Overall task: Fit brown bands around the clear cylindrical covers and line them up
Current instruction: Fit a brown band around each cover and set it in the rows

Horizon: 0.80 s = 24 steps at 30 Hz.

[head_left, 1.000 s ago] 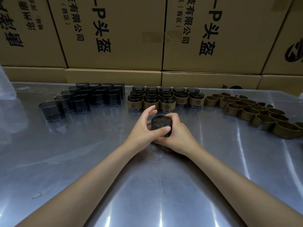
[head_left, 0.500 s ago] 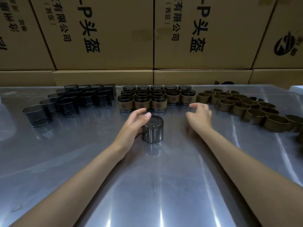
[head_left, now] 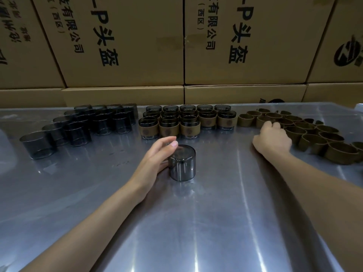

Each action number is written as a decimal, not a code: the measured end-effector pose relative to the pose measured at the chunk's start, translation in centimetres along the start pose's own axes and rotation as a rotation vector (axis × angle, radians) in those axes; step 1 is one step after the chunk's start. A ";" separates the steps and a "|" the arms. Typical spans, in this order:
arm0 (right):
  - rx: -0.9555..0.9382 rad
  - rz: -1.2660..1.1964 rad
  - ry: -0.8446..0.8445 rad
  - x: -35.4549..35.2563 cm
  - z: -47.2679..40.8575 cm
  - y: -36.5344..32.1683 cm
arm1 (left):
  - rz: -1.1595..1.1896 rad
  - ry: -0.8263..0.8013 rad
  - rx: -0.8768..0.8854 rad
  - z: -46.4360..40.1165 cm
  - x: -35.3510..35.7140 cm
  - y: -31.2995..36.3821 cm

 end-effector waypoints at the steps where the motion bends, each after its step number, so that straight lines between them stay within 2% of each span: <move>1: -0.022 -0.041 0.040 -0.1 0.4 0.0 | 0.008 0.003 0.001 0.0 0.0 0.0; 3: -0.064 -0.108 0.078 -0.4 1.4 -0.3 | 0.025 0.010 0.001 0.0 -0.1 -0.1; 8: -0.172 -0.191 0.014 -0.9 5.9 -2.3 | 0.060 0.036 -0.010 0.1 -0.2 0.0; 13: -0.413 -0.456 0.006 -2.2 12.0 -4.8 | 0.098 0.161 -0.009 0.4 -0.7 0.3; 17: -0.571 -0.640 0.099 -3.9 15.6 -6.0 | 0.049 0.209 0.016 0.9 -0.9 0.8; 24: -0.924 -0.529 0.417 -4.9 18.2 -7.0 | -0.091 0.233 0.257 1.2 -0.9 2.3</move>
Point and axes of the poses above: each hand's wrist, its own z-axis away from the middle knuckle, its own x-axis out of the palm, y = z × x, the point moved 4 cm from there along -z, towards the middle knuckle, and after that the axes turned 12 degrees about x, right-handed, at the moved point
